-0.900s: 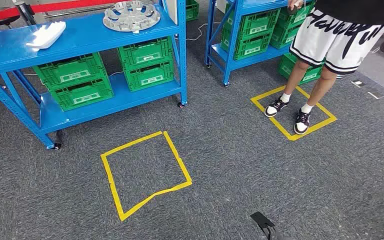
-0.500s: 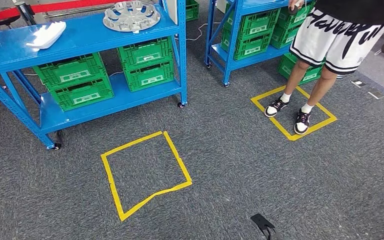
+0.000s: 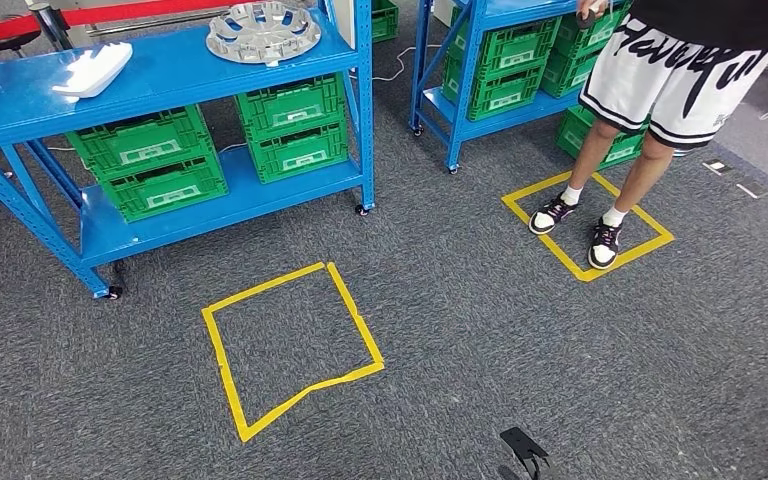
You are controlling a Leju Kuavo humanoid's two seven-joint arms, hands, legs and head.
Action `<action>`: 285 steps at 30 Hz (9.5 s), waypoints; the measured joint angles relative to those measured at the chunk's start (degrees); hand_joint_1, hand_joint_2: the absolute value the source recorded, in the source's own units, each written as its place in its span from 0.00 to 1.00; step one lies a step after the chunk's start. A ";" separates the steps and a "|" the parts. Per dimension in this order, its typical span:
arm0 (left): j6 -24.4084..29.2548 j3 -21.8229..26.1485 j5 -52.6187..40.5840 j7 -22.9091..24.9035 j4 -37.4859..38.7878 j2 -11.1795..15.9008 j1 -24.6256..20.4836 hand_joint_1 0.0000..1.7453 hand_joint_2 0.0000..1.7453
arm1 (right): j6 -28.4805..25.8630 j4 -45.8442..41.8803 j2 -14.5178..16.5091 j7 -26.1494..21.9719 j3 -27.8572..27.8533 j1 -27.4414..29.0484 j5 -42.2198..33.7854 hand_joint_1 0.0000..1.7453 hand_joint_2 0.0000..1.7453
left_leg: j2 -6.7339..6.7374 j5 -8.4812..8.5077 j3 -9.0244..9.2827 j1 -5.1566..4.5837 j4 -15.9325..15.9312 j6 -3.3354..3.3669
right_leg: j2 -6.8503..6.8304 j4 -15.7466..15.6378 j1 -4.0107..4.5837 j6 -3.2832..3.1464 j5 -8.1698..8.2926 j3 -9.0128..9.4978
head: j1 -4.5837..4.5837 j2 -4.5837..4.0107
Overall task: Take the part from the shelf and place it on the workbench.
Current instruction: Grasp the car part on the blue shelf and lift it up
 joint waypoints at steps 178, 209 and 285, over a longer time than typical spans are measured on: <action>11.75 -23.13 -42.23 -2.08 -4.14 17.03 -59.17 0.00 0.00 | 0.68 0.83 1.61 -3.70 -1.11 -0.81 2.85 0.00 0.00 | 1.51 7.58 -8.98 -0.12 1.31 -0.82 | -3.33 2.79 -0.28 -0.95 -2.93 1.04 | -1.51 0.00; 11.57 -23.05 -45.37 -1.74 -4.54 14.16 -61.07 0.00 0.00 | 0.68 0.83 1.92 -2.72 -0.96 -1.24 1.60 0.00 0.00 | 1.51 6.88 -8.23 -0.09 1.41 -0.44 | -3.43 3.90 -0.33 -0.73 -2.64 0.58 | -1.69 0.00; 8.99 -22.58 -45.47 -2.73 -4.64 11.55 -60.80 0.00 0.00 | 0.68 0.83 1.80 -2.82 -1.90 -0.89 0.49 0.00 0.00 | 1.14 3.83 -5.25 0.12 2.36 -2.50 | -3.48 1.76 -0.05 -2.56 2.07 -4.52 | -1.77 0.00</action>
